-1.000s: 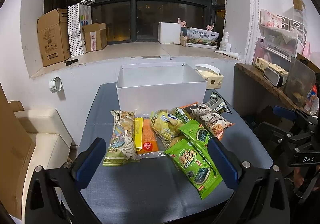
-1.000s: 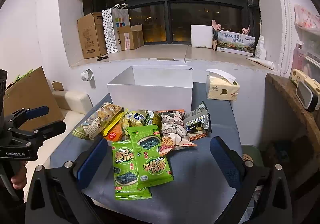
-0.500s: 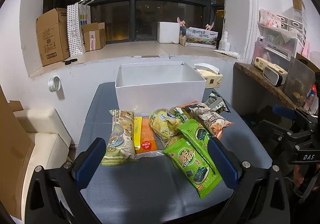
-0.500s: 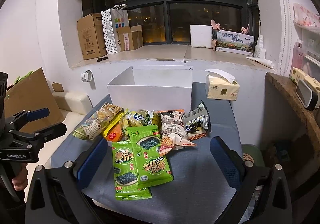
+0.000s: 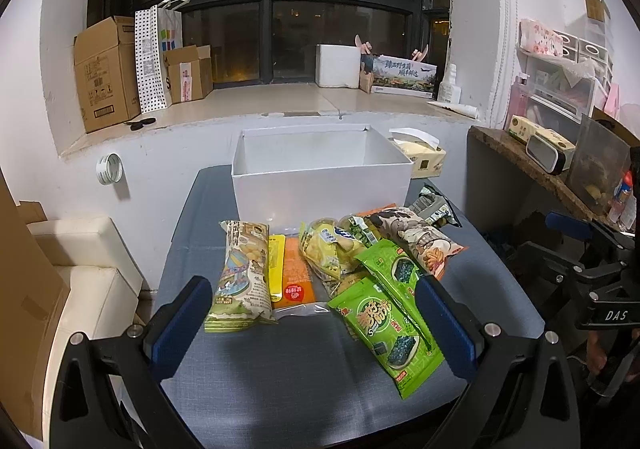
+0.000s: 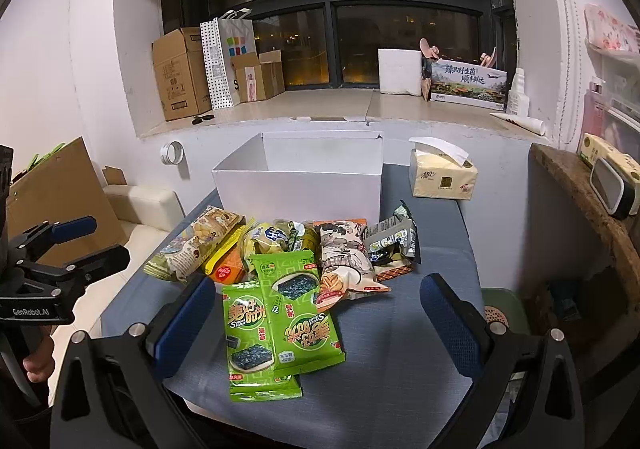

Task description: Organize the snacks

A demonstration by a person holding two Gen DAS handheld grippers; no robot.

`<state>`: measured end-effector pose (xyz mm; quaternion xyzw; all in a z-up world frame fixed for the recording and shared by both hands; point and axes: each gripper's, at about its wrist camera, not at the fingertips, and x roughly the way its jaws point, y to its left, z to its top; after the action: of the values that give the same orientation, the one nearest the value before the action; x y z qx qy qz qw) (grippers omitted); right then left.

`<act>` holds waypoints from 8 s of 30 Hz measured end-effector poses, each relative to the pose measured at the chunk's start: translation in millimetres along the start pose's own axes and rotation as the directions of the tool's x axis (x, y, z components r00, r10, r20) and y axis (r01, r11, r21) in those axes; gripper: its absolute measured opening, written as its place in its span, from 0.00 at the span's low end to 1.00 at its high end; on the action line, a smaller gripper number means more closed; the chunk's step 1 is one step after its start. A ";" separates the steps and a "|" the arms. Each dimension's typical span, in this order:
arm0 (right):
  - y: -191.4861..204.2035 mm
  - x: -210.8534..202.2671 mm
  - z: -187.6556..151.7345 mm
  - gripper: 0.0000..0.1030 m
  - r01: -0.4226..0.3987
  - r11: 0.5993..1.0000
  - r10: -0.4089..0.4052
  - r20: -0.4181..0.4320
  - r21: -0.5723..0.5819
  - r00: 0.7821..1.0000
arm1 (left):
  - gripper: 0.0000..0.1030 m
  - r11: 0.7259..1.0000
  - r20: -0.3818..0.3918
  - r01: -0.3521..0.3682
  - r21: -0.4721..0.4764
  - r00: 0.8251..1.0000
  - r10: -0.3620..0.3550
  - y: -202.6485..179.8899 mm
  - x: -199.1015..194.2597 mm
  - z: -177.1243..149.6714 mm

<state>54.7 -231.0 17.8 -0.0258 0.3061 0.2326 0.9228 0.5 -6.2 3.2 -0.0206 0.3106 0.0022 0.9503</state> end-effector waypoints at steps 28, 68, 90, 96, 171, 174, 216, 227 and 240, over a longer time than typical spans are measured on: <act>-3.6 6.2 -4.2 1.00 -0.004 1.000 0.005 -0.025 0.018 1.000 | 1.00 1.000 0.010 0.012 0.012 1.000 -0.013 -1.5 -0.6 0.4; -43.9 156.2 21.7 0.41 -0.017 0.996 0.043 -0.291 0.091 0.956 | 1.00 0.994 -0.064 -0.011 -0.107 0.998 0.004 51.7 37.2 -12.8; -51.6 32.2 10.5 0.40 -0.052 0.982 0.051 0.011 0.181 0.999 | 0.48 0.995 -0.361 -0.099 0.006 0.928 0.095 90.7 214.6 3.8; -46.8 38.5 5.1 0.40 -0.072 0.982 0.074 -0.006 0.174 0.997 | 0.37 0.998 -0.310 -0.060 0.014 0.949 0.062 80.3 192.4 6.2; -40.5 77.5 -7.3 1.00 0.062 0.993 -0.060 -0.027 0.097 0.998 | 1.00 0.997 -0.060 0.059 -0.051 0.996 -0.062 46.3 75.9 -3.9; -52.7 104.8 -2.5 1.00 0.139 0.990 -0.136 -0.083 0.036 0.987 | 1.00 0.996 -0.081 0.060 -0.069 0.995 -0.065 51.2 81.6 -7.8; -45.5 43.0 17.5 0.64 -0.153 0.978 0.140 0.099 0.139 0.985 | 1.00 0.992 -0.320 0.039 -0.119 0.944 -0.075 99.5 203.7 -9.8; -34.0 43.8 11.3 0.64 -0.162 0.981 0.155 0.078 0.105 0.985 | 0.98 0.994 -0.392 0.030 -0.106 0.917 -0.070 101.3 252.5 -10.0; -25.3 48.9 7.6 0.64 -0.157 0.984 0.153 0.054 0.085 0.987 | 0.63 0.989 -0.306 0.042 -0.141 0.948 -0.084 107.3 212.2 -13.5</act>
<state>104.7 -231.8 -6.6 0.0450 0.2954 0.2905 0.9090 162.0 98.6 -137.0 -0.0937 0.4549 -0.0108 0.8855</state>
